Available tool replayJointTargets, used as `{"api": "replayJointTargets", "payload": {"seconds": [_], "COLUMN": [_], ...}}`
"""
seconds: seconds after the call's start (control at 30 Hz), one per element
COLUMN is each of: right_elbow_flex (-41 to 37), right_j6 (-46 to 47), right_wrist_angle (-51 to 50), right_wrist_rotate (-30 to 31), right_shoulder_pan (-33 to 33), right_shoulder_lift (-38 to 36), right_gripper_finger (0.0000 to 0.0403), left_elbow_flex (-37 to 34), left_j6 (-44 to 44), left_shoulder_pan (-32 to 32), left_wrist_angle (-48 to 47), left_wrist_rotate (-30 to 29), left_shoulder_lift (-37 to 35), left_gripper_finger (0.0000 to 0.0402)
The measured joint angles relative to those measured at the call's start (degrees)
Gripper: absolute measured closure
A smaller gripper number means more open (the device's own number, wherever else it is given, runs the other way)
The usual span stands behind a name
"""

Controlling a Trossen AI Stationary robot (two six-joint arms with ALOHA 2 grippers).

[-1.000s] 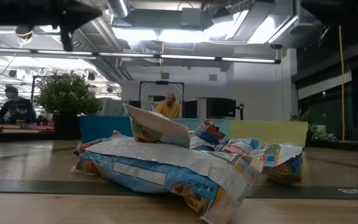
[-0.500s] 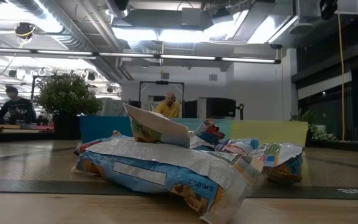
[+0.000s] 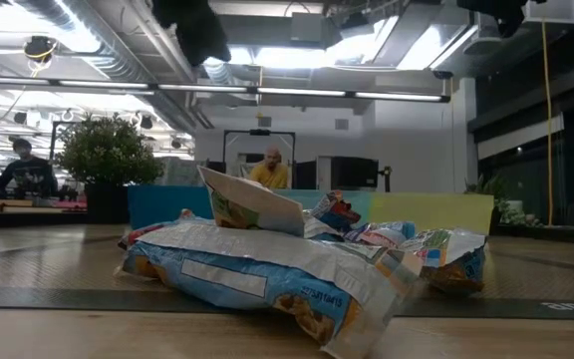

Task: Pick and place Granola Bars by type
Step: Put the red granola bar into the blue bin

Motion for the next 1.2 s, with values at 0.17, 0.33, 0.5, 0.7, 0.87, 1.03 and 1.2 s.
{"api": "replayJointTargets", "payload": {"seconds": [0.17, 0.33, 0.5, 0.7, 0.87, 1.03, 1.2], "right_elbow_flex": [0.01, 0.02, 0.02, 0.02, 0.02, 0.0, 0.02], "right_j6": [0.09, 0.11, 0.13, 0.15, 0.13, 0.09, 0.05], "right_wrist_angle": [-0.02, -0.52, -1.38, -1.55, -1.55, -1.53, -1.53], "right_wrist_rotate": [0.04, 0.06, -0.19, -0.34, -1.56, -1.87, -1.88], "right_shoulder_pan": [0.0, 0.0, 0.0, 0.02, 0.0, 0.0, 0.0], "right_shoulder_lift": [0.09, 0.09, 0.07, 0.07, 0.05, 0.05, 0.05], "right_gripper_finger": [0.0203, 0.0202, 0.0202, 0.0202, 0.0202, 0.0202, 0.0202], "left_elbow_flex": [0.0, -0.02, -0.02, 0.0, -0.02, -0.02, -0.02], "left_j6": [8.86, 19.57, 25.67, 28.98, 27.83, 27.58, 27.45], "left_shoulder_pan": [-1.53, -4.18, -6.34, -7.81, -8.16, -8.16, -8.16], "left_wrist_angle": [-3.8, -4.1, -1.85, 1.95, 3.53, 5.17, 6.61], "left_wrist_rotate": [-0.93, -2.97, -4.59, -5.3, -7.15, -7.34, -7.34], "left_shoulder_lift": [4.55, 10.57, 16.16, 22.36, 25.71, 28.2, 30.52], "left_gripper_finger": [0.0195, 0.0172, 0.0171, 0.0171, 0.0171, 0.0171, 0.0171]}}
